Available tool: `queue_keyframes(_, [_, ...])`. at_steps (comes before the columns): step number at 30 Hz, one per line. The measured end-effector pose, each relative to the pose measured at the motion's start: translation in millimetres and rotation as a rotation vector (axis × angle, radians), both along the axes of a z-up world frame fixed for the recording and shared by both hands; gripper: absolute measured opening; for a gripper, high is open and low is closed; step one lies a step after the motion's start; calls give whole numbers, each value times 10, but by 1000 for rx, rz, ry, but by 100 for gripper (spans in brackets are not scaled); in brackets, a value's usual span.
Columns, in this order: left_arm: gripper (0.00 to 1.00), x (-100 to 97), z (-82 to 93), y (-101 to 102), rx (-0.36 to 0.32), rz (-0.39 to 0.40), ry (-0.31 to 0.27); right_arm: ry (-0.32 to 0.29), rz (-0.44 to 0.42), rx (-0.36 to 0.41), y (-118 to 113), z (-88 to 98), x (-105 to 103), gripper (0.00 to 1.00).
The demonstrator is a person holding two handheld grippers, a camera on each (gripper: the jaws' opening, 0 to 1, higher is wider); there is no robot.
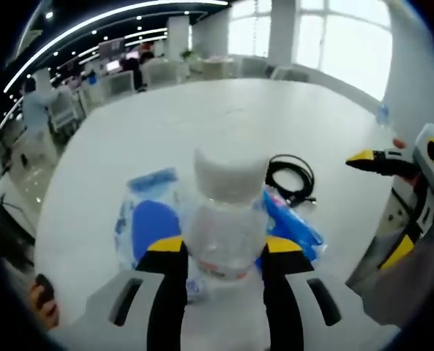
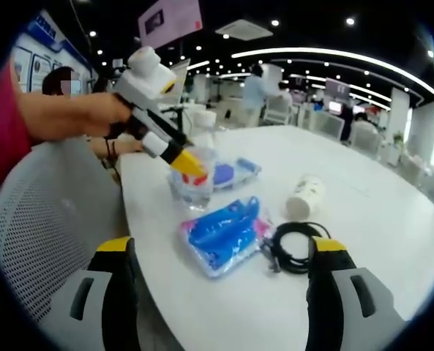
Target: Arrange the tabletop items into an orderly group along one side of the table until the central work area is clear of visible clutter.
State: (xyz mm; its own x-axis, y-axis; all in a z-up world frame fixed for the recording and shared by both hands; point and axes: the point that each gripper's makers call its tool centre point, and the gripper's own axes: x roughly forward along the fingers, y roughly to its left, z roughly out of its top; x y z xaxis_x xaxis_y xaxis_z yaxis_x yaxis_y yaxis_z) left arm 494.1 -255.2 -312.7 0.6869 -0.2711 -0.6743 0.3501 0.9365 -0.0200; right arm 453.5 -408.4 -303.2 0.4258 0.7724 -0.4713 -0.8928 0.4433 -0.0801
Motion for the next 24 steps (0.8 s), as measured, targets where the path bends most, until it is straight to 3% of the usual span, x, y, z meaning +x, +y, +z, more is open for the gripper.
queue_keyframes(9, [36, -22, -23, 32, -38, -148, -15, 3, 12, -12, 9, -15, -34, 96])
queue_keyframes(15, [36, -9, -19, 27, -65, -170, -18, -1, 21, -14, 19, 8, -26, 96])
queue_keyframes(19, [36, -4, -20, 9, -67, -193, -25, -9, 54, 15, 95, 174, 14, 95])
queue_keyframes(24, [36, 7, -22, 18, -75, -232, -33, -15, 110, 119, 265, 562, 149, 94])
